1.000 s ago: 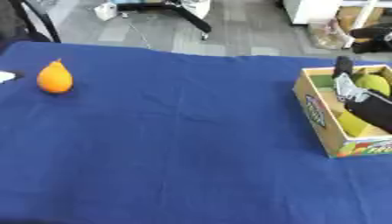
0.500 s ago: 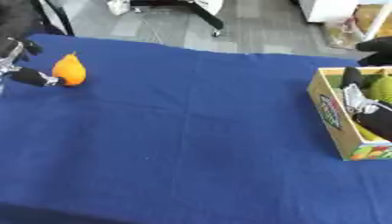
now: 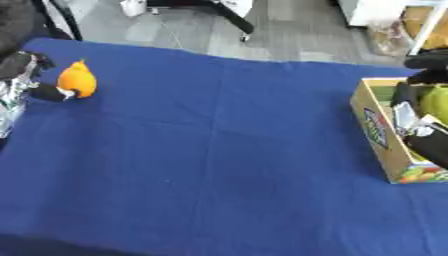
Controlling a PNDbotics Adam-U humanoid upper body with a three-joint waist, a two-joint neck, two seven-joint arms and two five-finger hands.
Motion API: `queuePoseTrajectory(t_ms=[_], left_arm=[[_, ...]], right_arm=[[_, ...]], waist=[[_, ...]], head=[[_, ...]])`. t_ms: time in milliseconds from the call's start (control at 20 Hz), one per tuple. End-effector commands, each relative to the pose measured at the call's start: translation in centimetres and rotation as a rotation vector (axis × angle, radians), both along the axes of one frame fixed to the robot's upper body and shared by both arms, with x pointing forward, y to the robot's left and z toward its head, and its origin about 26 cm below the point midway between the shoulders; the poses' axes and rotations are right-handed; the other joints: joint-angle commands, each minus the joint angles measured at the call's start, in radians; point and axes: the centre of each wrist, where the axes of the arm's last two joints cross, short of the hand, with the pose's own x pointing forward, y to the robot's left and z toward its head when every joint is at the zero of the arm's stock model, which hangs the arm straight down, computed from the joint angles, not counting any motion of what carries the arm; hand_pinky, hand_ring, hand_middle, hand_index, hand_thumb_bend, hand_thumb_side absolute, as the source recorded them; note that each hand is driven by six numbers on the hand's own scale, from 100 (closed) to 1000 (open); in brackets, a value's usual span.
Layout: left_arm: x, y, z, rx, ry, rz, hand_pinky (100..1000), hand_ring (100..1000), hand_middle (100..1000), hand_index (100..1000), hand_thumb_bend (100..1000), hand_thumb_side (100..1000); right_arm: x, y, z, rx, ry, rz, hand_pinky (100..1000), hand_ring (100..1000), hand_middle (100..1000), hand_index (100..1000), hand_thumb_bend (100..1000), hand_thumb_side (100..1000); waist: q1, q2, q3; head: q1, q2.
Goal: Pick up the objects with one hand, pass them to the other hand, and then place them into the box on the other side of the table.
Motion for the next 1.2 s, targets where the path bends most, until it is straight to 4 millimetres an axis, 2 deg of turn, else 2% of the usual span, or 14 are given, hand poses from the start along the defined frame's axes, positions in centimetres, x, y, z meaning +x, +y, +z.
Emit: queuePoseTrajectory(t_ms=[50, 200, 350, 450, 600, 900, 1100, 1200], left_arm=[[0.3, 0.4, 1.0, 0.025, -0.026, 0.033, 720, 630, 650, 731, 539, 175], [0.5, 0.2, 0.5, 0.023, -0.003, 0.030, 698, 598, 611, 697, 479, 102], [0.5, 0.0, 0.2, 0.023, 0.006, 0.020, 666, 549, 553, 640, 395, 100], [0.5, 0.0, 0.1, 0.019, 0.000, 0.021, 612, 491, 477, 552, 302, 100], [0.4, -0.1, 0.6, -0.002, -0.067, 0.030, 559, 445, 406, 474, 257, 100], [-0.2, -1.1, 4.3, -0.128, -0.281, -0.073, 548, 428, 385, 447, 229, 100], [-1.7, -3.3, 7.9, -0.340, -0.386, -0.298, 544, 422, 381, 440, 209, 100], [-2.6, -5.1, 9.3, -0.456, -0.406, -0.432, 549, 425, 386, 443, 200, 100]], right_arm=[[0.1, 0.0, 0.5, -0.002, -0.012, 0.013, 701, 640, 699, 728, 100, 436], [0.1, 0.0, 0.3, 0.002, -0.008, 0.013, 701, 640, 698, 723, 100, 437], [0.1, 0.0, 0.2, 0.003, -0.004, 0.010, 701, 639, 697, 716, 100, 438], [0.1, 0.0, 0.2, 0.005, -0.004, 0.009, 701, 639, 697, 713, 100, 439], [0.2, -0.1, 0.1, 0.004, -0.001, 0.006, 700, 638, 697, 711, 100, 440], [0.2, -0.3, -0.1, 0.007, -0.002, -0.006, 698, 633, 692, 712, 100, 433], [0.2, 0.2, 0.5, 0.004, -0.026, 0.018, 698, 634, 692, 715, 100, 431], [0.1, 0.8, 1.0, 0.000, -0.042, 0.044, 697, 632, 691, 718, 100, 426]], waist=[[-0.013, 0.002, -0.007], [-0.015, 0.003, -0.012], [-0.014, 0.004, -0.013], [-0.013, 0.004, -0.012], [-0.012, 0.003, -0.009], [-0.006, 0.000, 0.004], [-0.004, -0.002, 0.010], [-0.004, -0.003, 0.012]], head=[[0.008, -0.015], [0.010, -0.014], [0.010, -0.010], [0.010, -0.009], [0.007, -0.007], [-0.003, 0.000], [-0.011, 0.002], [-0.014, 0.003]])
